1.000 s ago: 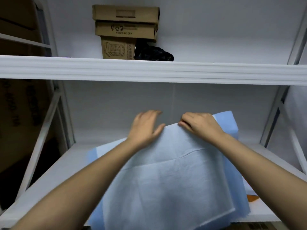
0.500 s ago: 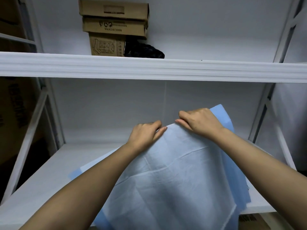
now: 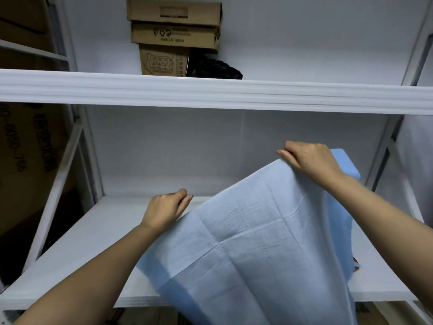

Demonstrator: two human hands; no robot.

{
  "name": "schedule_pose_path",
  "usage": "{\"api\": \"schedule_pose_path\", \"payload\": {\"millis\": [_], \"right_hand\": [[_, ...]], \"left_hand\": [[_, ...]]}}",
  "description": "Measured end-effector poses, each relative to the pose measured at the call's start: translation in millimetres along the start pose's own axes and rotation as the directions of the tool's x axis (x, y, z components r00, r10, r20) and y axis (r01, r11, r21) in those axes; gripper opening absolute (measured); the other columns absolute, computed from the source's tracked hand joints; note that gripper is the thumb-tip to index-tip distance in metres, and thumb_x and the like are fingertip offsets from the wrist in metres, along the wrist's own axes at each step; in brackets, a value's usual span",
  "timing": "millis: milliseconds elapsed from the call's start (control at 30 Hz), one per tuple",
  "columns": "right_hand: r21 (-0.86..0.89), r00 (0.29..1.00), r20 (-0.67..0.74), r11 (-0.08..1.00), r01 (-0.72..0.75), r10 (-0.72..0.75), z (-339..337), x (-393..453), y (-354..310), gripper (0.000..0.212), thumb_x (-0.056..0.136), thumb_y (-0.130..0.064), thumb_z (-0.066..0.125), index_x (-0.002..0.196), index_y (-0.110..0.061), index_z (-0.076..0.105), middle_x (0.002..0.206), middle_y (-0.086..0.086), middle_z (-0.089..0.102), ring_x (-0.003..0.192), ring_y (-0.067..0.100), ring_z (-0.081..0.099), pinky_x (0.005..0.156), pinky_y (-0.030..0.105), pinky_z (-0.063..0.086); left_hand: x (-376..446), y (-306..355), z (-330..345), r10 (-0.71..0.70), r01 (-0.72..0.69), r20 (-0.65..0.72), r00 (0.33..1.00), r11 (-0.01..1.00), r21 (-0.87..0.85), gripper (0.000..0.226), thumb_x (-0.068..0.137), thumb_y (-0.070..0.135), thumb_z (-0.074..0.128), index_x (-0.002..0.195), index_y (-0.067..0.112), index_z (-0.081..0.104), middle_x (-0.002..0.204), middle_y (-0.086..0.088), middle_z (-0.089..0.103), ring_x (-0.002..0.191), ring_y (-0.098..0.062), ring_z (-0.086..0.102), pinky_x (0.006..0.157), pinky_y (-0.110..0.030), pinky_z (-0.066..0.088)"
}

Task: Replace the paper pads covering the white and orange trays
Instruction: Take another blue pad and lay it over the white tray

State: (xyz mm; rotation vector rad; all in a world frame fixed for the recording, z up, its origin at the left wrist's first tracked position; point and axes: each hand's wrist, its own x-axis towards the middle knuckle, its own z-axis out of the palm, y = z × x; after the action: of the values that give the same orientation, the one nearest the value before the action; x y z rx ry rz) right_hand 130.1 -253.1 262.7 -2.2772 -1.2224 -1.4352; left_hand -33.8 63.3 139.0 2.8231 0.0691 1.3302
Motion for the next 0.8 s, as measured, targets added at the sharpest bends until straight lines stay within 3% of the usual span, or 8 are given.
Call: {"api": "schedule_pose_path", "payload": {"millis": [100, 200, 367, 467, 533, 667, 733, 800], "right_hand": [[0.006, 1.000, 0.017, 1.000, 0.019, -0.020, 0.8, 1.3, -3.0, 0.043, 0.091, -0.047, 0.032, 0.065, -0.015, 0.045, 0.055, 0.003, 0.053, 0.046, 0.031, 0.051, 0.048, 0.024, 0.026], [-0.019, 0.998, -0.010, 0.997, 0.068, -0.069, -4.5, 3.7, -6.5, 0.042, 0.092, -0.044, 0.035, 0.064, -0.014, 0.045, 0.054, 0.002, 0.053, 0.043, 0.030, 0.050, 0.046, 0.022, 0.024], [-0.039, 0.992, -0.041, 0.992, 0.118, -0.120, -15.0, 4.7, -6.3, 0.040, 0.092, -0.040, 0.038, 0.064, -0.013, 0.046, 0.053, 0.002, 0.051, 0.042, 0.029, 0.047, 0.046, 0.021, 0.022], [-0.038, 0.991, -0.031, 0.991, 0.128, -0.130, -19.6, 3.6, -3.0, 0.040, 0.092, -0.041, 0.039, 0.064, -0.013, 0.046, 0.054, 0.003, 0.051, 0.042, 0.029, 0.047, 0.046, 0.021, 0.022], [-0.023, 0.990, 0.027, 0.990, 0.138, -0.137, -21.4, 0.8, 2.0, 0.041, 0.093, -0.043, 0.036, 0.066, -0.014, 0.046, 0.055, 0.002, 0.052, 0.043, 0.028, 0.048, 0.045, 0.022, 0.024], [-0.002, 0.963, 0.195, 0.982, 0.191, -0.187, -23.2, -11.2, 8.8, 0.039, 0.089, -0.046, 0.034, 0.072, -0.015, 0.049, 0.057, 0.001, 0.057, 0.045, 0.028, 0.052, 0.046, 0.023, 0.027], [-0.004, 0.949, 0.258, 0.982, 0.189, -0.182, -23.7, -16.3, 7.6, 0.038, 0.084, -0.045, 0.031, 0.078, -0.014, 0.051, 0.061, 0.002, 0.060, 0.050, 0.030, 0.055, 0.049, 0.023, 0.026], [-0.002, 0.943, 0.299, 0.988, 0.155, -0.147, -20.5, -20.0, 2.7, 0.039, 0.079, -0.044, 0.024, 0.085, -0.014, 0.049, 0.068, 0.006, 0.063, 0.059, 0.033, 0.056, 0.052, 0.027, 0.025]], "left_hand": [[-2.9, 15.3, 2.0, -0.014, 0.035, 0.191, 0.982, 0.994, -0.104, 0.049, 0.085, 0.060, 0.027, 0.095, 0.020, 0.054, 0.088, 0.008, 0.060, 0.079, -0.017, 0.061, 0.062, -0.027, 0.039], [-6.1, 24.6, 22.7, -0.084, 0.200, 0.444, 0.892, 0.954, -0.223, 0.058, 0.084, 0.055, 0.053, 0.132, 0.024, 0.043, 0.130, 0.008, 0.047, 0.118, -0.011, 0.047, 0.099, -0.032, 0.039], [-6.4, 23.3, 42.3, -0.195, 0.516, 0.696, 0.691, 0.807, -0.286, 0.051, 0.080, 0.040, 0.057, 0.128, 0.031, 0.044, 0.125, 0.010, 0.054, 0.113, -0.017, 0.053, 0.099, -0.036, 0.043], [-0.1, 20.6, 43.6, -0.274, 0.578, 0.655, 0.705, 0.757, -0.305, 0.005, 0.085, 0.026, 0.057, 0.089, 0.028, 0.055, 0.084, 0.007, 0.059, 0.084, -0.018, 0.055, 0.074, -0.028, 0.045], [2.5, 15.8, 41.2, -0.267, 0.543, 0.639, 0.722, 0.790, -0.284, 0.020, 0.088, 0.021, 0.055, 0.070, 0.025, 0.048, 0.067, 0.009, 0.049, 0.072, -0.018, 0.048, 0.061, -0.027, 0.036], [12.6, -3.7, 18.8, -0.268, 0.444, 0.568, 0.778, 0.875, -0.194, 0.017, 0.095, 0.022, 0.047, 0.083, 0.021, 0.060, 0.090, -0.003, 0.066, 0.086, -0.024, 0.057, 0.070, -0.029, 0.039], [26.5, -14.9, 3.8, -0.292, 0.335, 0.456, 0.841, 0.942, -0.016, 0.022, 0.097, 0.022, 0.043, 0.103, 0.018, 0.064, 0.109, -0.010, 0.068, 0.100, -0.030, 0.060, 0.082, -0.033, 0.042], [41.6, -25.9, -12.7, -0.208, 0.137, 0.303, 0.930, 0.961, 0.238, 0.022, 0.095, 0.015, 0.044, 0.098, 0.017, 0.065, 0.098, -0.012, 0.070, 0.097, -0.032, 0.060, 0.080, -0.036, 0.039]]}}
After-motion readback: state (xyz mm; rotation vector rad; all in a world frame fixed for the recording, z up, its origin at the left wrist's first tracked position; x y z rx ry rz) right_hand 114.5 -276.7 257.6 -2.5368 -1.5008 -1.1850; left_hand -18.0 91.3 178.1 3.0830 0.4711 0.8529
